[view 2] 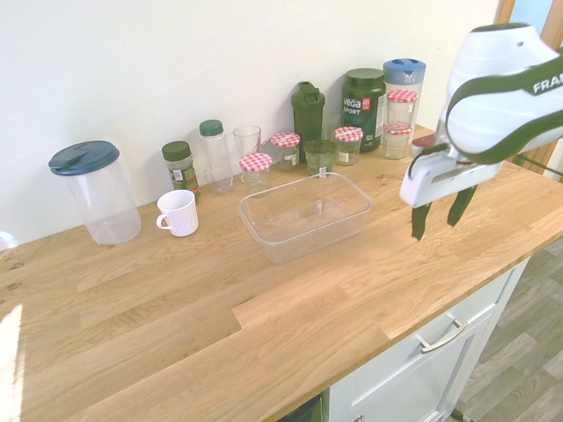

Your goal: Put the chip bag into the container

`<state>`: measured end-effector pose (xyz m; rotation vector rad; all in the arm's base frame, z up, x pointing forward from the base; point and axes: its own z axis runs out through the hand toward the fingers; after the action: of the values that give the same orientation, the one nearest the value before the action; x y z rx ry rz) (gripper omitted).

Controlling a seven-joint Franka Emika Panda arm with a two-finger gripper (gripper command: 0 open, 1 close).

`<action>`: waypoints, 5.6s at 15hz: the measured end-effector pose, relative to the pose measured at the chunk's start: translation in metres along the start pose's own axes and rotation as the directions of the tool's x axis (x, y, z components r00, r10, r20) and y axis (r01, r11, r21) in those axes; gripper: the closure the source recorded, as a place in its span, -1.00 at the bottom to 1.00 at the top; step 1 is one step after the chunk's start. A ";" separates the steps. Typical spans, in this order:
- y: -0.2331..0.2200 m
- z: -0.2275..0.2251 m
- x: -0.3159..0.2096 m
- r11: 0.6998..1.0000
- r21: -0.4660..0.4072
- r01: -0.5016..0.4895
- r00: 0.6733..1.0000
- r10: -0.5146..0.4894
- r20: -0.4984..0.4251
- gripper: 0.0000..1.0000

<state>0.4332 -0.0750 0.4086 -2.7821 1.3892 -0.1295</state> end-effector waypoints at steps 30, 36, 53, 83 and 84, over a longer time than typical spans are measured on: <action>0.013 0.033 0.284 0.984 -0.037 -0.173 0.983 0.170 -0.071 1.00; 0.013 0.041 0.285 0.984 -0.043 -0.175 0.983 0.173 -0.059 1.00; -0.069 -0.063 0.189 0.996 -0.018 -0.083 0.987 0.080 -0.143 1.00; -0.330 0.031 -0.018 0.951 -0.309 0.002 0.985 -0.056 -0.166 -1.00; -0.330 0.030 -0.018 0.951 -0.308 0.000 0.984 -0.055 -0.167 -1.00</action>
<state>0.6883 0.1374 0.3985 -3.1115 1.5284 -0.1751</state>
